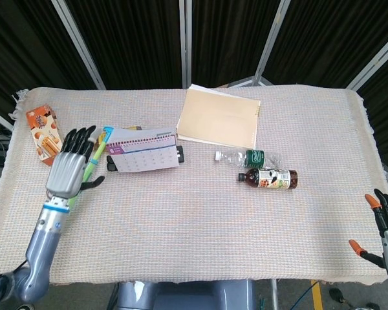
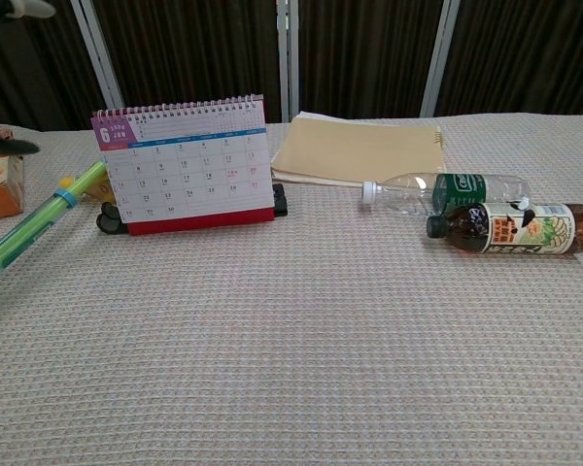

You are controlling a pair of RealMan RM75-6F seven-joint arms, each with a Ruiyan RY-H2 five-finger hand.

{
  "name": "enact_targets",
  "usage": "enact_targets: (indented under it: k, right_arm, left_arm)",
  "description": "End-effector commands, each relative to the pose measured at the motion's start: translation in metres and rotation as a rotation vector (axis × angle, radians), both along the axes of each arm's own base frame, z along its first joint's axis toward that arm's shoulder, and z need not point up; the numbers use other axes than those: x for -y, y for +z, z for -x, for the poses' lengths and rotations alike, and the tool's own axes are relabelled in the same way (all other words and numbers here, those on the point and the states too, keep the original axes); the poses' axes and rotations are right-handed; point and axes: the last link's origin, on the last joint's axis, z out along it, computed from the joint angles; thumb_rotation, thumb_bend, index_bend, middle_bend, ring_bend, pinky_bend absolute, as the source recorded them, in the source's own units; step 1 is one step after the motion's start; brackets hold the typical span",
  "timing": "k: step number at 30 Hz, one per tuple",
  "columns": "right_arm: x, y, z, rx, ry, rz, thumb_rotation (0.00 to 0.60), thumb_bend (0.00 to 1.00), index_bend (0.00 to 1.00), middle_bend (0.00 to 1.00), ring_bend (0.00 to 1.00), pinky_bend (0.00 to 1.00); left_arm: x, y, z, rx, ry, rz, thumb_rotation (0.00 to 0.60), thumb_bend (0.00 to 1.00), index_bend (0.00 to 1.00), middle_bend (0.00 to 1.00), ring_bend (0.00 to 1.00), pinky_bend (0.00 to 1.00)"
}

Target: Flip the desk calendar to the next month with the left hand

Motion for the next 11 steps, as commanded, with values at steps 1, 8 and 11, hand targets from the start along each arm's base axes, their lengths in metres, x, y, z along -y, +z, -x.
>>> enact_targets:
  k: [1, 8, 11]
  right_arm:
    - [0.000, 0.000, 0.001, -0.002, -0.005, 0.000, 0.600, 0.07, 0.02, 0.00, 0.00, 0.00]
    - [-0.001, -0.001, -0.001, -0.009, 0.001, 0.002, 0.600, 0.07, 0.02, 0.00, 0.00, 0.00]
    - [-0.002, -0.001, -0.002, -0.008, 0.006, 0.003, 0.600, 0.07, 0.02, 0.00, 0.00, 0.00]
  left_arm:
    - [0.055, -0.004, 0.036, -0.050, 0.024, -0.011, 0.600, 0.17, 0.00, 0.00, 0.00, 0.00]
    - [0.101, -0.005, 0.074, -0.089, 0.068, -0.043, 0.600, 0.17, 0.00, 0.00, 0.00, 0.00]
    - [0.107, -0.002, 0.080, -0.087, 0.078, -0.050, 0.600, 0.17, 0.00, 0.00, 0.00, 0.00]
